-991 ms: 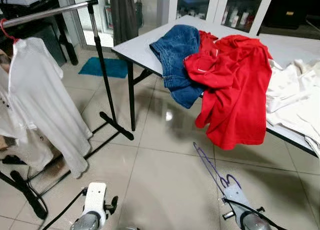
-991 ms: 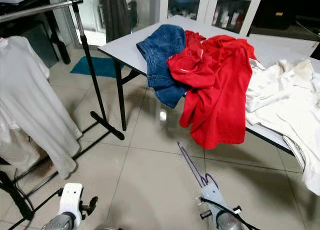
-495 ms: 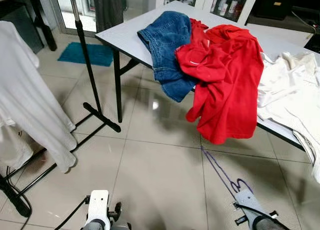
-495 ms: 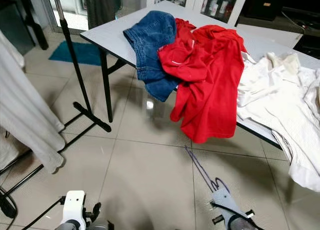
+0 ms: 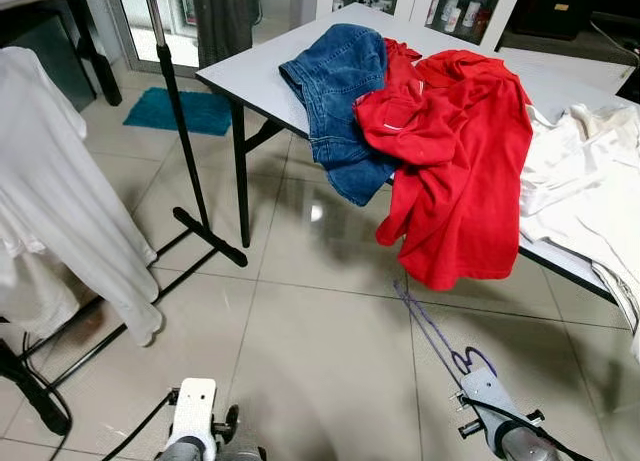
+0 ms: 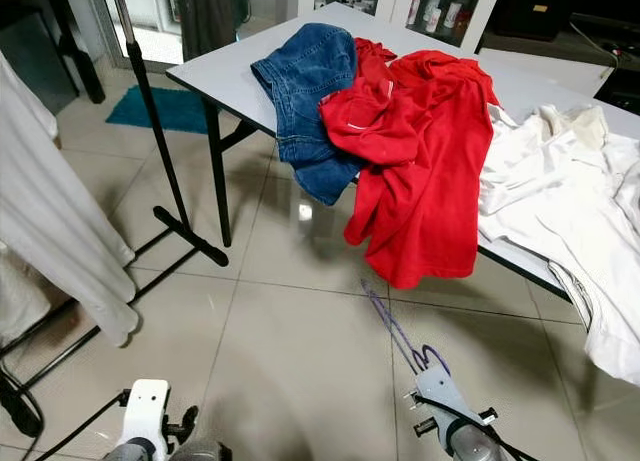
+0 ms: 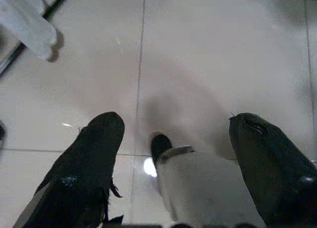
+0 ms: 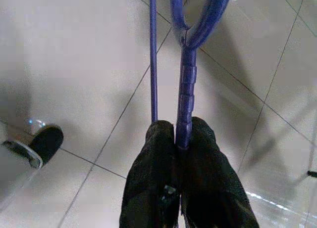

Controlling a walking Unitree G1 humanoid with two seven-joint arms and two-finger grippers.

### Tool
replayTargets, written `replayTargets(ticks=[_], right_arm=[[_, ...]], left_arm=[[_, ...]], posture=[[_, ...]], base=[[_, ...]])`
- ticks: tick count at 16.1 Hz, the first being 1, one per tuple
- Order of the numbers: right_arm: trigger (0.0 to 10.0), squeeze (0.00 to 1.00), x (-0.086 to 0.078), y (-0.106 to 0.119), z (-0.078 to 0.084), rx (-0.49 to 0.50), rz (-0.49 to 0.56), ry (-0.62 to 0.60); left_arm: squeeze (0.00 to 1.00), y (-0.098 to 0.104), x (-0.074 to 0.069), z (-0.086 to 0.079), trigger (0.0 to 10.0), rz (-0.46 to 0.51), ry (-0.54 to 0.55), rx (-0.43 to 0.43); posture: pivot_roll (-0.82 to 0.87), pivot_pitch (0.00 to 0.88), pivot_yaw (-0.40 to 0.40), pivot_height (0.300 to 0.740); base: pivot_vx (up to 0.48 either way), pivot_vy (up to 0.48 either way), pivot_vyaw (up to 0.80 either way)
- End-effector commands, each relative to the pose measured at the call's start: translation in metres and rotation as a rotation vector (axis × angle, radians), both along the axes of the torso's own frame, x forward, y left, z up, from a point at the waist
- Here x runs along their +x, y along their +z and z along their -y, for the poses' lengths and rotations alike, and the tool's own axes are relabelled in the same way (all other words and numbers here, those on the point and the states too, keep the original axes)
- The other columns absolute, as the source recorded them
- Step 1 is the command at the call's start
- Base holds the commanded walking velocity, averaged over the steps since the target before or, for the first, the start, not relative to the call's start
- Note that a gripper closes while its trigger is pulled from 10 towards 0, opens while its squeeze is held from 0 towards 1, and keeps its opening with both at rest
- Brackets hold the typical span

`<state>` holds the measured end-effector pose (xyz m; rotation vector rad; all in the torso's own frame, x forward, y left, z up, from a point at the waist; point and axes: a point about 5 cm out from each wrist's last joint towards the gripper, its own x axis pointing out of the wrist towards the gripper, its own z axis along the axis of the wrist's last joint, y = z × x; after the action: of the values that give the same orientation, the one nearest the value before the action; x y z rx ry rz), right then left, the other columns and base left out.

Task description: Hang hanger

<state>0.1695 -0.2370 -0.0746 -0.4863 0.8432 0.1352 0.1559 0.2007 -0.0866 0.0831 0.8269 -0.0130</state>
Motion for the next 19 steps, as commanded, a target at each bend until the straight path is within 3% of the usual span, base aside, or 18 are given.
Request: replayTargets(ticks=[1, 3, 7, 16, 19], right_arm=[[10.0, 0.00, 0.005, 0.002, -0.002, 0.013, 0.030, -0.025], [10.0, 0.00, 0.007, 0.002, -0.008, 0.033, 0.042, -0.029], [10.0, 0.00, 0.013, 0.003, -0.015, 0.055, 0.063, -0.025], [10.0, 0.00, 0.014, 0.004, -0.015, 0.074, 0.076, -0.034], [10.0, 0.00, 0.022, 0.011, -0.018, 0.104, 0.157, -0.040]], left_arm=[[0.23, 0.004, 0.008, -0.001, 10.0, 0.032, -0.032, 0.020], [0.22, 0.014, 0.025, -0.003, 10.0, 0.110, -0.057, 0.040], [0.23, 0.024, 0.043, 0.005, 10.0, 0.194, -0.079, 0.037], [0.22, 0.024, 0.039, 0.015, 10.0, 0.232, -0.143, 0.035], [0.22, 0.027, 0.044, 0.018, 10.0, 0.249, -0.181, 0.039]], posture=[[0.17, 0.037, -0.029, 0.740], [0.18, 0.033, -0.021, 0.740], [0.19, 0.027, -0.019, 0.740], [0.21, 0.019, -0.015, 0.740], [0.19, 0.001, 0.004, 0.740]], base=[[0.000, 0.000, 0.00], [0.000, 0.000, 0.00], [0.000, 0.000, 0.00], [0.000, 0.000, 0.00], [0.000, 0.000, 0.00]])
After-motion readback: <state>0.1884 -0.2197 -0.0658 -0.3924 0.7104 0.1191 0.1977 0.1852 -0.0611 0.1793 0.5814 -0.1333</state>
